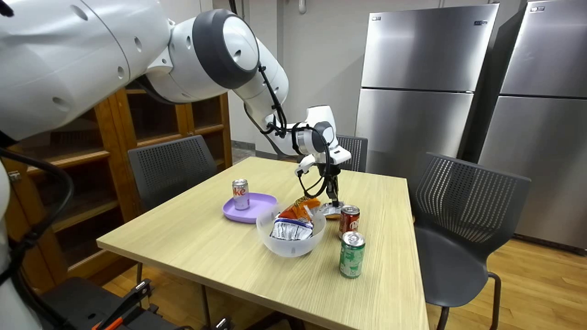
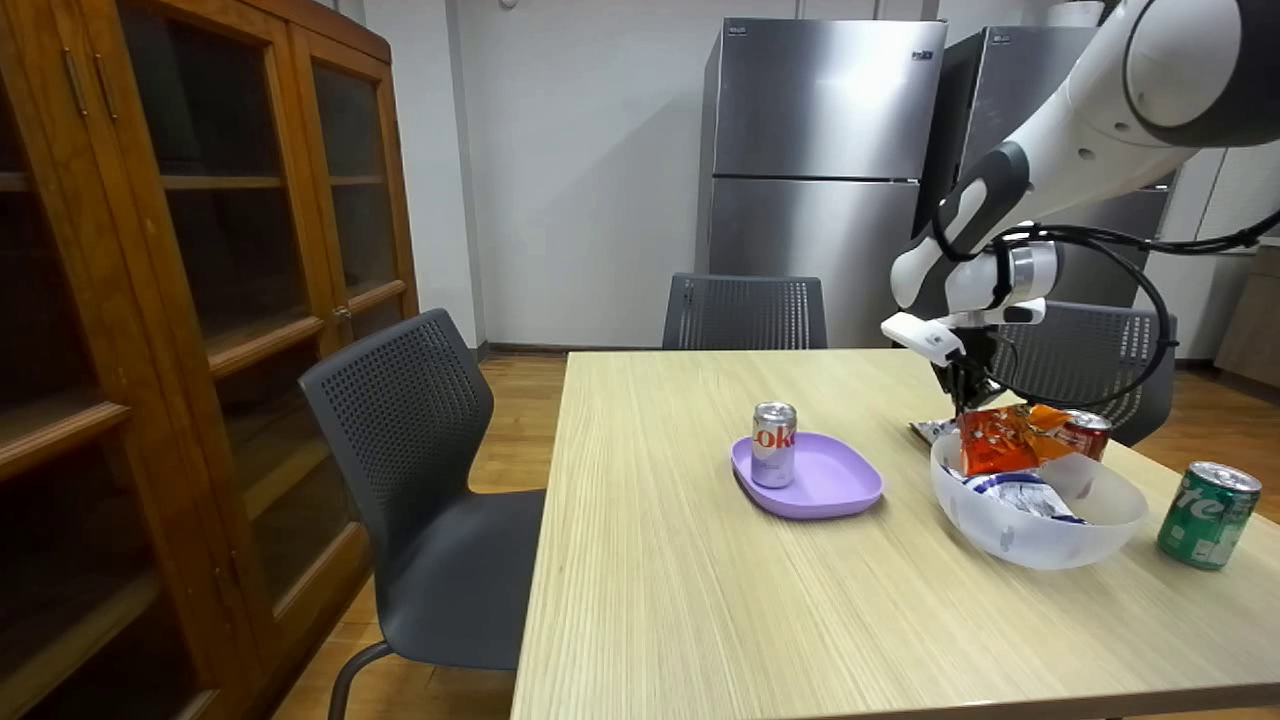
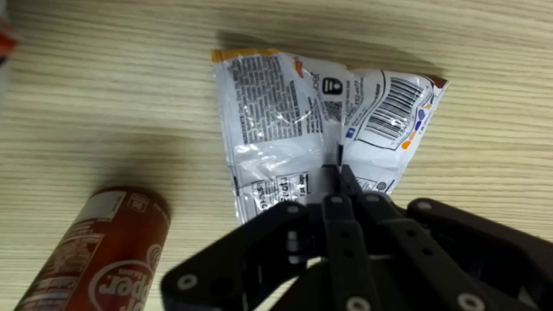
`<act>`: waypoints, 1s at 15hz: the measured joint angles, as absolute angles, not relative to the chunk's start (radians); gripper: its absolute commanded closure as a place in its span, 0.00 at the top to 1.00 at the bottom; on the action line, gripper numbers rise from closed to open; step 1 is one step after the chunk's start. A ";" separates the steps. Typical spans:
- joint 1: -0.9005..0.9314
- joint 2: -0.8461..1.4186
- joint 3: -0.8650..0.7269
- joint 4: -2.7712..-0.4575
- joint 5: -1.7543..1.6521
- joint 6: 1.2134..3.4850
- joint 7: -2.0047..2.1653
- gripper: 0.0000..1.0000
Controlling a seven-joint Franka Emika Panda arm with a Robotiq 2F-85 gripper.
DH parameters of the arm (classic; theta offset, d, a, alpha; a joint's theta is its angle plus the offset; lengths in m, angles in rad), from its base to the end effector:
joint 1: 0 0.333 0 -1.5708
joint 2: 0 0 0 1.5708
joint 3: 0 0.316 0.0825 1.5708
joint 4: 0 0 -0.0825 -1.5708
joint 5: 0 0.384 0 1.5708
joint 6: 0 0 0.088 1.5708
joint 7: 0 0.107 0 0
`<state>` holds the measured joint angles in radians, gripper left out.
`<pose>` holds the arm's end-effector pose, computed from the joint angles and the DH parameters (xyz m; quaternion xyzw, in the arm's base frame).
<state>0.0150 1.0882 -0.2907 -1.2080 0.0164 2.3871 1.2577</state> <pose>0.7493 -0.1448 0.1352 0.7650 -0.6301 0.1116 0.0735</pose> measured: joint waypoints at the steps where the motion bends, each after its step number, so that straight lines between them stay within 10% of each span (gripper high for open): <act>1: 0.015 1.087 -0.291 -1.208 0.016 2.389 1.258 0.00; 15: 0.056 0.937 -0.291 -1.309 0.008 2.539 1.257 0.00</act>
<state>0.0558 0.9373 -0.2906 -1.3095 0.0076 2.5388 1.2572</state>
